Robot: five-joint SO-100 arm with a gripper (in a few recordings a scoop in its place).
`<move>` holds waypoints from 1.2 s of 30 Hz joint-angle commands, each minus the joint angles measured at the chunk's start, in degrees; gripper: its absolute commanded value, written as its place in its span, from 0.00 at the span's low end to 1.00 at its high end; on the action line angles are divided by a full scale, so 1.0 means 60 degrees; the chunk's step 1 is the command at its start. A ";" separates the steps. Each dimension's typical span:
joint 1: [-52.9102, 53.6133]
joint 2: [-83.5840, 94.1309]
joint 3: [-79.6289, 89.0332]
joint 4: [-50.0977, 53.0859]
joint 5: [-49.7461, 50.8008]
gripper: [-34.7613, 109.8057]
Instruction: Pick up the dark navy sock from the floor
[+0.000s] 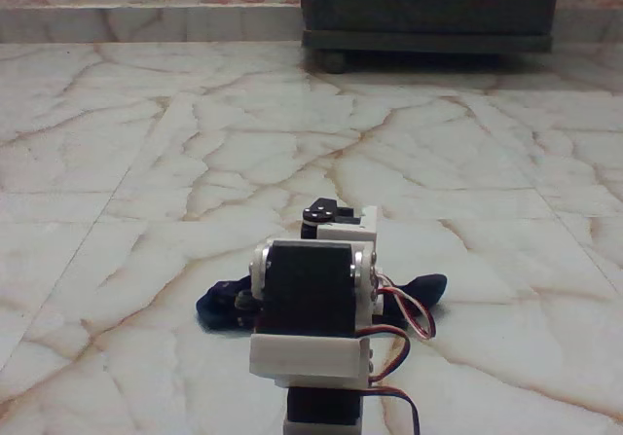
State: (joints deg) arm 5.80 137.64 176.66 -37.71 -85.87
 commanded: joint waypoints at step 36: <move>-0.0718 -0.2139 -0.3442 0.2534 0.3062 0.24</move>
State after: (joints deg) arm 1.93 126.56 161.19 -22.68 -70.75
